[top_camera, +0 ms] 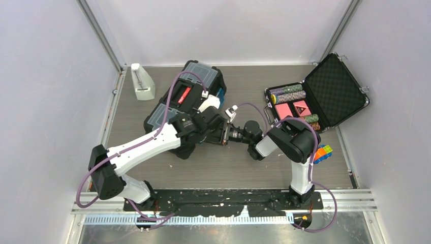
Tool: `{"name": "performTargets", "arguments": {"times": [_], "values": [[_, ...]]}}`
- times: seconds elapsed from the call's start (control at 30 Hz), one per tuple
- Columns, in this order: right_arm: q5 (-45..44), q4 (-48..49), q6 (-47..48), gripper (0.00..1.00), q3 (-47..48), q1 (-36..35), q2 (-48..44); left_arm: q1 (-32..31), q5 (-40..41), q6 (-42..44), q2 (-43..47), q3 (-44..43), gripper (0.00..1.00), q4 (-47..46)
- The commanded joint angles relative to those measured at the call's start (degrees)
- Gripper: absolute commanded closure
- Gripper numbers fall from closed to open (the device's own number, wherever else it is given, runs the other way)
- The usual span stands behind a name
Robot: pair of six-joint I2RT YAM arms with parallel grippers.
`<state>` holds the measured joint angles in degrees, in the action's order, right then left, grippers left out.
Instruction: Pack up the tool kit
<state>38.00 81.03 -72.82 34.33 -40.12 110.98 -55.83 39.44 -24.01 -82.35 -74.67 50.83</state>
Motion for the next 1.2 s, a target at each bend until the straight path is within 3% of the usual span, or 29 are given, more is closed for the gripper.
{"name": "performTargets", "arguments": {"times": [0.0,0.37,0.93,1.17], "values": [[0.3,11.9,-0.6,0.59,0.1,-1.2,-3.0,1.7,0.9,-0.2,-2.3,0.6,0.88,4.3],[-0.1,11.9,-0.3,0.61,2.4,-1.2,1.2,1.4,1.0,-0.7,-3.2,0.2,0.88,4.2],[-2.8,11.2,0.7,0.63,-0.6,-1.1,6.4,0.1,-1.8,-1.0,0.5,-1.4,0.77,2.9],[-3.7,10.7,0.6,0.61,-1.0,-0.6,7.1,0.1,-5.4,-0.7,7.1,-2.8,0.58,1.6]]}}
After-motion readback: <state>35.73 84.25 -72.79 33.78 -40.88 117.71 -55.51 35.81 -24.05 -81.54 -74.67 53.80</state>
